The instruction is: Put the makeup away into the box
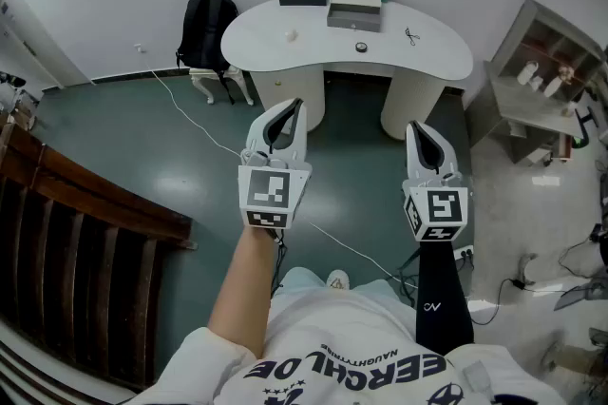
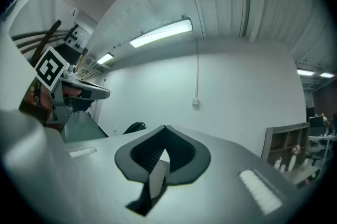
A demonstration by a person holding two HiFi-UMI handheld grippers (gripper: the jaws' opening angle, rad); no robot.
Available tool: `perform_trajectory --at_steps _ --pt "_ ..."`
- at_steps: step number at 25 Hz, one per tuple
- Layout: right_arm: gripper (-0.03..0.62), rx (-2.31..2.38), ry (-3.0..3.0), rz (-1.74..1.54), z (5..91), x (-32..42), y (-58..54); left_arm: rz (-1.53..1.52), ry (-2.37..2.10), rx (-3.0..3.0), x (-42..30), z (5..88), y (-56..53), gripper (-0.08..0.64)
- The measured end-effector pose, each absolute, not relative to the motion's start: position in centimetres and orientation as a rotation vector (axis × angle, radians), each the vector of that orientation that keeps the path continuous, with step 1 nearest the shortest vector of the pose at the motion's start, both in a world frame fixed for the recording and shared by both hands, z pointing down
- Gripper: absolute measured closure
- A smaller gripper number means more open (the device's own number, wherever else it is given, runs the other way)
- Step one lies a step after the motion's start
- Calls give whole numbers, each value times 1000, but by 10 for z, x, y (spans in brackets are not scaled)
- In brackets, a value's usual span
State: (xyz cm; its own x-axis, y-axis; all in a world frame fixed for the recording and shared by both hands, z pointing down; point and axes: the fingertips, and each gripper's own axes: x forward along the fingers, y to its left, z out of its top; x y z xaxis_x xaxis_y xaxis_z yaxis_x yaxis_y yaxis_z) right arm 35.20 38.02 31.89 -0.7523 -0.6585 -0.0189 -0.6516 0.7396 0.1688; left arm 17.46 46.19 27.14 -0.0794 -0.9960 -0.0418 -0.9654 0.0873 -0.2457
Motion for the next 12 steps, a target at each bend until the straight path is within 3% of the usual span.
perform_trajectory --at_steps 12 --pt "563 994 -2879 -300 328 312 376 -232 2126 -1997 146 273 458 560"
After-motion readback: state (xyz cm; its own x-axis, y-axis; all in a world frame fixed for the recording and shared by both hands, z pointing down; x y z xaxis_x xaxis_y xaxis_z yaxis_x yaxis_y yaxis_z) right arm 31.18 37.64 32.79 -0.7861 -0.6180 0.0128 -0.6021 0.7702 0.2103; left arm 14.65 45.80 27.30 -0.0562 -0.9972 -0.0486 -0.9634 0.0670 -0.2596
